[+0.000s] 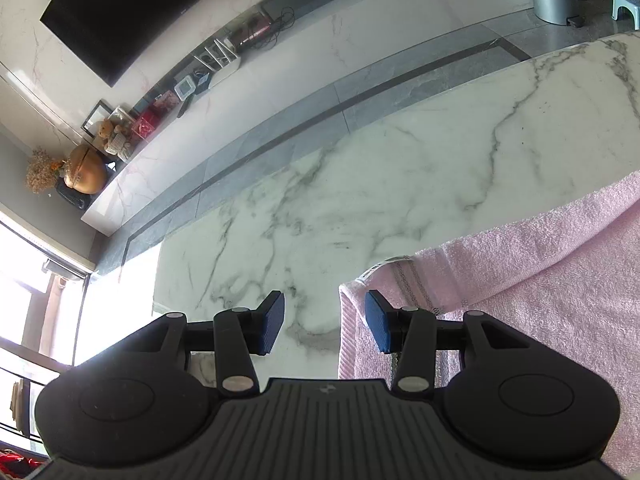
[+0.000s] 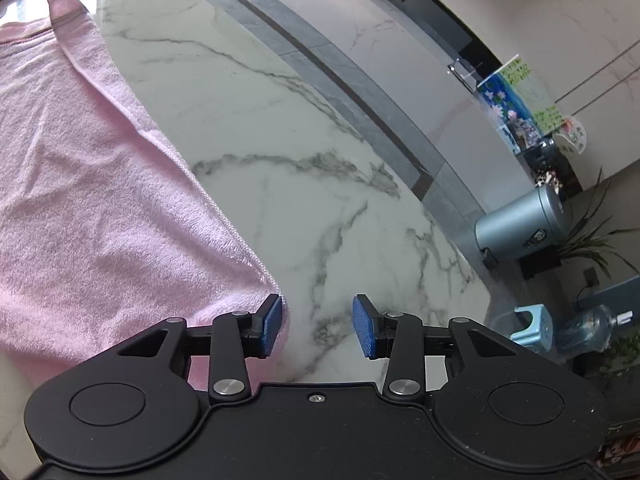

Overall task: Fold towel
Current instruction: 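Open both grippers and release the towel flat on the table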

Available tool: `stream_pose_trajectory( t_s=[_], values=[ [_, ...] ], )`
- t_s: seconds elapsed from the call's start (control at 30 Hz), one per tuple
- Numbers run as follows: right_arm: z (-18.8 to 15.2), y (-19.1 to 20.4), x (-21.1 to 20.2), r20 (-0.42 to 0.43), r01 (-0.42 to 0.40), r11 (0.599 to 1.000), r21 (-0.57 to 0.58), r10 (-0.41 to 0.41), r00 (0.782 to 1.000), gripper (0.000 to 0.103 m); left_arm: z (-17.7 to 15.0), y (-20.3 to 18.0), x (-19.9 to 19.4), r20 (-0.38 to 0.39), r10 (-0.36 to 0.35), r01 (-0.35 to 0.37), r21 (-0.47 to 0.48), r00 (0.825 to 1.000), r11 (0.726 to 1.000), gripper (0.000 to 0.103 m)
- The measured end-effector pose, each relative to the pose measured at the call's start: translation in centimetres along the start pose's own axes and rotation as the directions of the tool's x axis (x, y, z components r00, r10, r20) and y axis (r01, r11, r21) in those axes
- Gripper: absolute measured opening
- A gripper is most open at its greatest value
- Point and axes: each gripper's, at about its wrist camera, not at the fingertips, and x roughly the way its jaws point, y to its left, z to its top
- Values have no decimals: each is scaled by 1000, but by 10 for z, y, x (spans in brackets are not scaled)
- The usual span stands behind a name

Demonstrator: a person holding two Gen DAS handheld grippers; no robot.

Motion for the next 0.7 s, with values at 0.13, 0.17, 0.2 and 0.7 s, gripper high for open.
stream_pose_trajectory(
  t_s=[0.13, 0.17, 0.2, 0.7],
  values=[
    [5, 3, 3, -13, 42, 999, 3, -42, 999, 42, -5, -25, -7, 3, -174, 173, 59, 985, 983, 43],
    [6, 2, 3, -7, 9, 1000, 21, -9, 1000, 42, -7, -32, -8, -2, -214, 213, 70, 977, 974, 43],
    [7, 2, 3, -3, -45, 998, 43, 45, 999, 42, -10, -41, -8, -9, -249, 249, 86, 969, 965, 42],
    [-32, 68, 31, -135, -351, 937, -3, 347, 928, 12, -9, -89, 27, -120, -417, 427, 74, 901, 901, 19]
  ],
)
